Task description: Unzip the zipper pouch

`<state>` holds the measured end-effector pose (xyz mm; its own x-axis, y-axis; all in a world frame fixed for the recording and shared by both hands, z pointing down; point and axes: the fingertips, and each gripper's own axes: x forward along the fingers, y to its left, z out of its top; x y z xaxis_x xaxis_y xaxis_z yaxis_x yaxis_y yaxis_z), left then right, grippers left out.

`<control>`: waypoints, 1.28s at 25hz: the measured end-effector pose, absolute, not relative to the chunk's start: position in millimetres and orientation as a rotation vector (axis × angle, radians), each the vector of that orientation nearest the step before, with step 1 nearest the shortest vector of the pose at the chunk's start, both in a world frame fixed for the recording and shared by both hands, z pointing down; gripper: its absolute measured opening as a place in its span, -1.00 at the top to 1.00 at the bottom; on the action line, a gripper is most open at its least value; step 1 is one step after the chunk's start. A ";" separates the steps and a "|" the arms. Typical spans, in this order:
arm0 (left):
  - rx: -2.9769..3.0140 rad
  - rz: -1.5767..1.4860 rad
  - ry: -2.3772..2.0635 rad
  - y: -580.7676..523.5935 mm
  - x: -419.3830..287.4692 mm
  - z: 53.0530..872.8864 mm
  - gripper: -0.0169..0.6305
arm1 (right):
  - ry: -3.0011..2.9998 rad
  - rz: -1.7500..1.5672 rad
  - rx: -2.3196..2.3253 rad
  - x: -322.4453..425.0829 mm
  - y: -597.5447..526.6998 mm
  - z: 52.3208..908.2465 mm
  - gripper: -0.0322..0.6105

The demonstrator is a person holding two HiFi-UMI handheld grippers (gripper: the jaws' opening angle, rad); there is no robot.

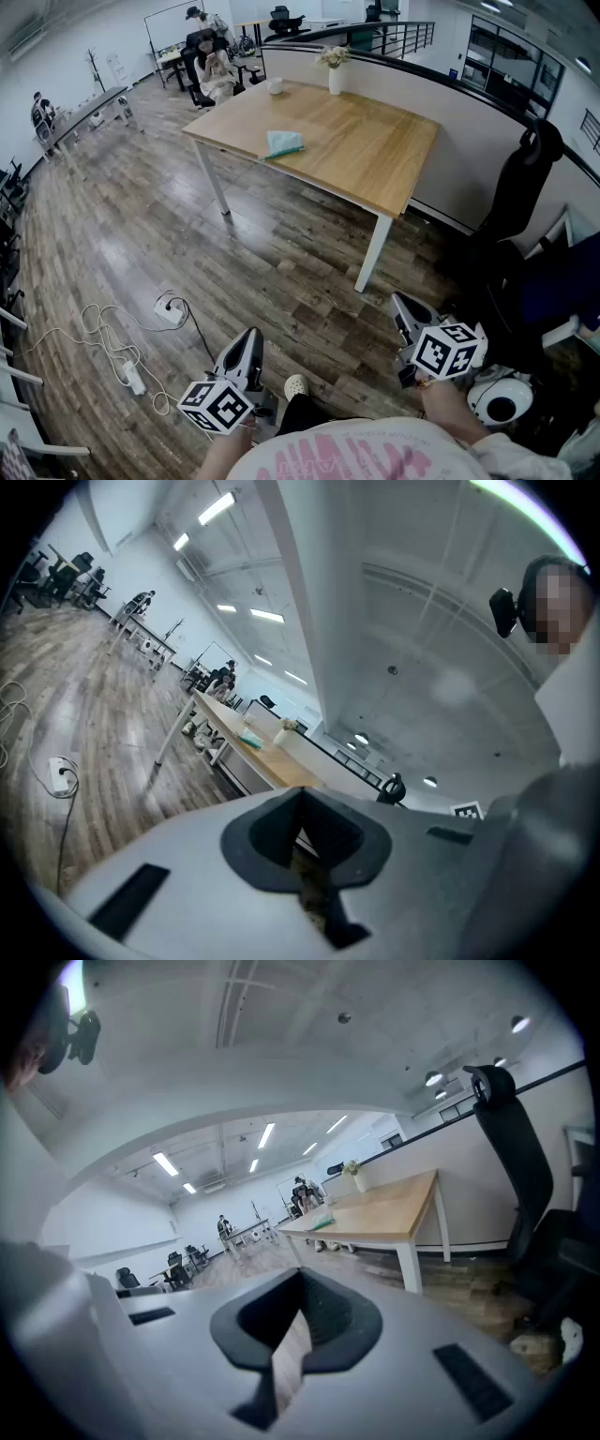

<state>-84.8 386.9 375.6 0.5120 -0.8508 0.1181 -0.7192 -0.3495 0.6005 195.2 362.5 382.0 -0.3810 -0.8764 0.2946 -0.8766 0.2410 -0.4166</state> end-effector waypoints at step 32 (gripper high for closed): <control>2.355 -0.231 -1.193 176.0 -154.1 363.1 0.95 | -2.482 0.977 1.766 98.4 157.9 408.4 0.91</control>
